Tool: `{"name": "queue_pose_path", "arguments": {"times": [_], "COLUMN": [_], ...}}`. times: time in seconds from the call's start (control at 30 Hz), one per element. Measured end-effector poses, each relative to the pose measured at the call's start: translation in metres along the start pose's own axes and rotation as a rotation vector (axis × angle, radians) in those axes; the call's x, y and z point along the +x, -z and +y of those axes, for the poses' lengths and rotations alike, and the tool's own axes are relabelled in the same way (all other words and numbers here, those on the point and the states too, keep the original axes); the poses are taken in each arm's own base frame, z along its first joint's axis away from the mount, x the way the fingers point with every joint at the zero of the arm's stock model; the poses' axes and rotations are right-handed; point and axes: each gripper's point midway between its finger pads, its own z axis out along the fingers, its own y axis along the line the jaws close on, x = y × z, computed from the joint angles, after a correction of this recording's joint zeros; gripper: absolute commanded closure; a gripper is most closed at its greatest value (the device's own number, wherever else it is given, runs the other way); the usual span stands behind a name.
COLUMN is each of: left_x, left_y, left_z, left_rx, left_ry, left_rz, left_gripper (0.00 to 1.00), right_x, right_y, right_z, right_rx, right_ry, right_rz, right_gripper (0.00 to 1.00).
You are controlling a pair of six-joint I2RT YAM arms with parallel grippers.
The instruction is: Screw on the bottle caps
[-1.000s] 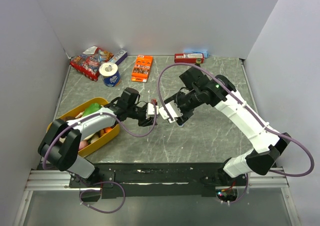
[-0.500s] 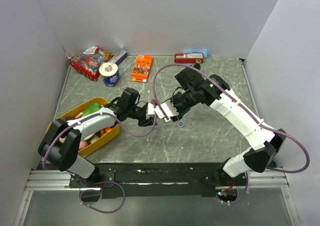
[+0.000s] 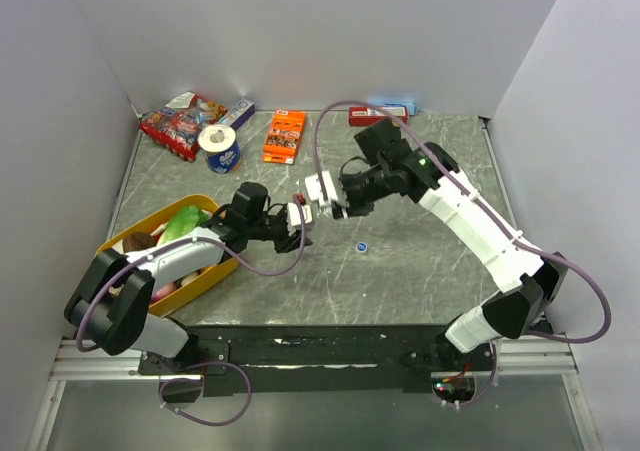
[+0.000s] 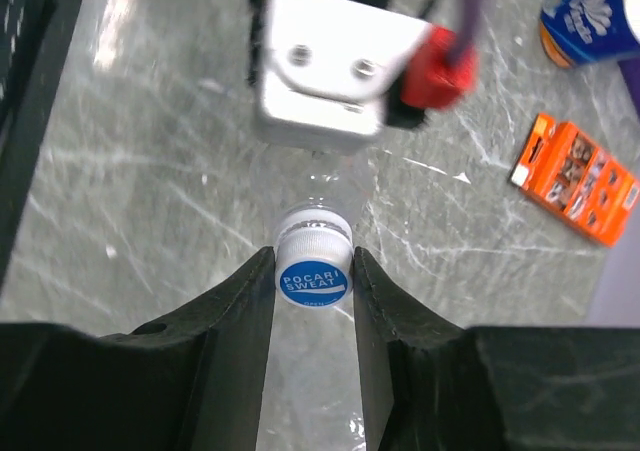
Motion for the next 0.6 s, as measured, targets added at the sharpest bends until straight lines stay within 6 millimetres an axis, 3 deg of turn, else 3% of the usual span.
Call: {"name": "queue_pose_path", "arguments": {"times": [0.27, 0.43, 0.6], "left_x": [-0.005, -0.001, 0.001], "left_y": [0.000, -0.001, 0.003], "left_z": [0.015, 0.024, 0.049], "left_rx": [-0.107, -0.210, -0.407], "left_ry": [0.051, 0.075, 0.048], "left_rz": [-0.006, 0.040, 0.090], "left_gripper": [0.99, 0.99, 0.99], "right_x": [0.000, 0.012, 0.022], "right_y": [-0.002, -0.007, -0.010], "right_z": [-0.021, -0.031, -0.051], "right_rx": [0.022, 0.020, 0.033], "right_ry": [-0.279, -0.458, -0.673], "right_rz": [-0.039, 0.005, 0.050], "right_gripper": [0.95, 0.96, 0.96]}}
